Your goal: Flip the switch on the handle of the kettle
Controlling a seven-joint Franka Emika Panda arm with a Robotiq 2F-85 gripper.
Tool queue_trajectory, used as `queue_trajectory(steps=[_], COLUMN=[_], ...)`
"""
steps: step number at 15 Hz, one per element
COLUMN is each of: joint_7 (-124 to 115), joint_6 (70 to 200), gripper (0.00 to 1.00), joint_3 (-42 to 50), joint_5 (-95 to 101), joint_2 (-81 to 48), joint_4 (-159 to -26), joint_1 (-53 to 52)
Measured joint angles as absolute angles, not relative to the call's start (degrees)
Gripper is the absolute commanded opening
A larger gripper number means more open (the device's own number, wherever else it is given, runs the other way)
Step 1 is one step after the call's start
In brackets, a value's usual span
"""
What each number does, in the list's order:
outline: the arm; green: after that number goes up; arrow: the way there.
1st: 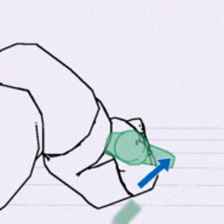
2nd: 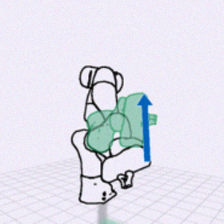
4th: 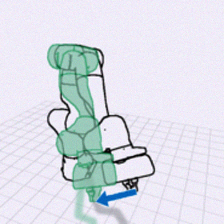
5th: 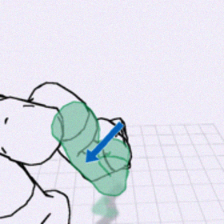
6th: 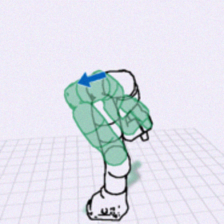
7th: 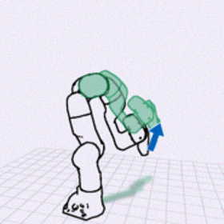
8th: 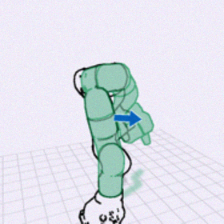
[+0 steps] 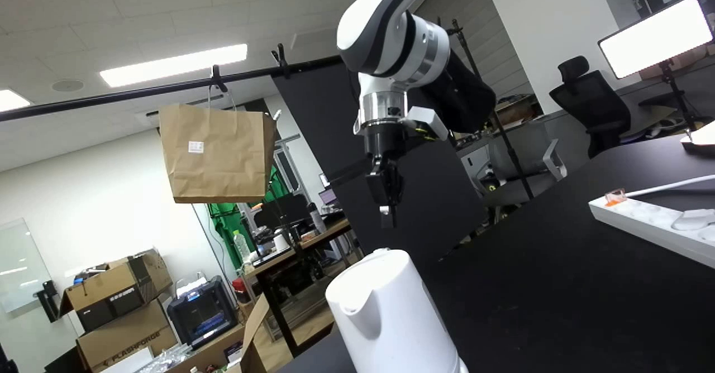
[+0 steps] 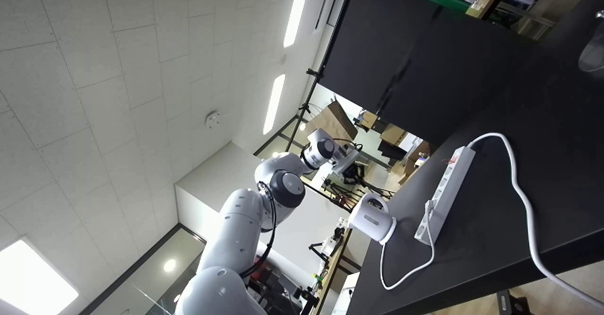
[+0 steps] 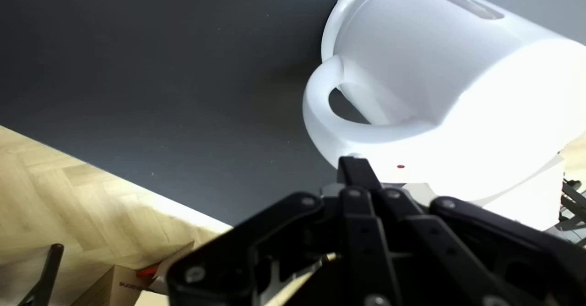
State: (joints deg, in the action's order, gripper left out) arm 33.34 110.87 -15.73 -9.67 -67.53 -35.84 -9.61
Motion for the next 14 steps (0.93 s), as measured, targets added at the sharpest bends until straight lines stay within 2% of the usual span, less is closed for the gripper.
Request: queue_trajectory(steps=[14], joint_7=[38.28], joint_6=[113.11], gripper=[0.0], joint_3=[-19.92], joint_5=[-11.22], joint_2=[-69.76], joint_4=[-34.91], joint_1=[-9.7])
